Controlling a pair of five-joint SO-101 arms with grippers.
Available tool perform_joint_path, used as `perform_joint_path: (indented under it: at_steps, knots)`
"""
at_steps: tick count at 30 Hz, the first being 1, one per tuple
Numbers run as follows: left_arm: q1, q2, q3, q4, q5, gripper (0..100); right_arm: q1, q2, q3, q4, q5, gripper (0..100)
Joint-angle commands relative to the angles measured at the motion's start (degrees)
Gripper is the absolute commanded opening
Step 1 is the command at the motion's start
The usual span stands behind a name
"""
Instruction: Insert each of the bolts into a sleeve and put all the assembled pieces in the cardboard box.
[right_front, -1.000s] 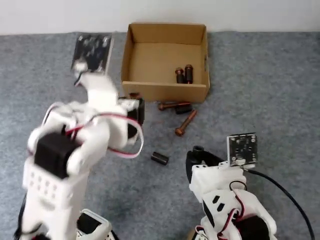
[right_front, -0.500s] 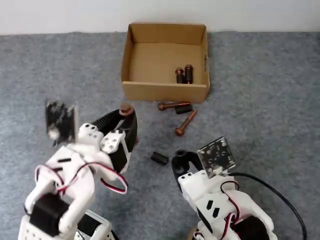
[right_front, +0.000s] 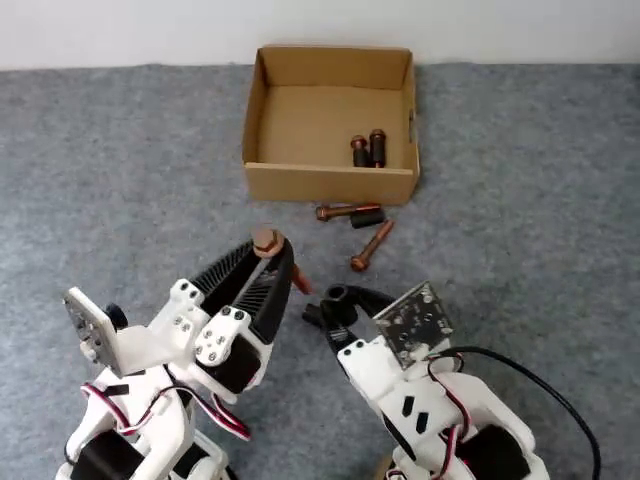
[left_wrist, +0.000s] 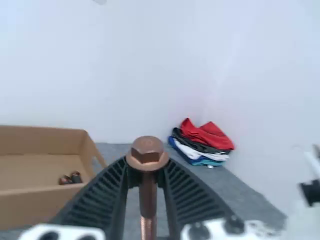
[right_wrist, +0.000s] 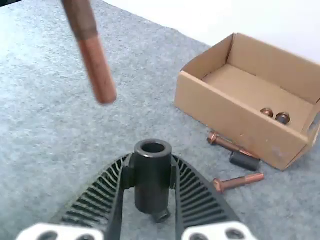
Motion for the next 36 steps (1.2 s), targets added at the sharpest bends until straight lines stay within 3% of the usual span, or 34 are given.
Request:
perform_joint_path:
  at_steps: [1,8,26,36]
  knots:
    - [1.7,-0.6,-0.2,-2.0,2.9,0,-0.9,-0.3,-0.4,-3.6,3.4,0.8]
    - [1.6,-0.6,-0.1,-1.9,3.2,0,-5.9,-0.3,-0.4,-3.7,5.0,0.8]
    - [-0.8,-0.6,3.6,-1.4,3.3,0,-5.9,-0.4,-1.4,-6.5,5.2,0.8]
    - [6.2,-0.7,5.9,7.6,2.3,0,-5.9,-0.7,-1.7,-6.5,8.2,0.8]
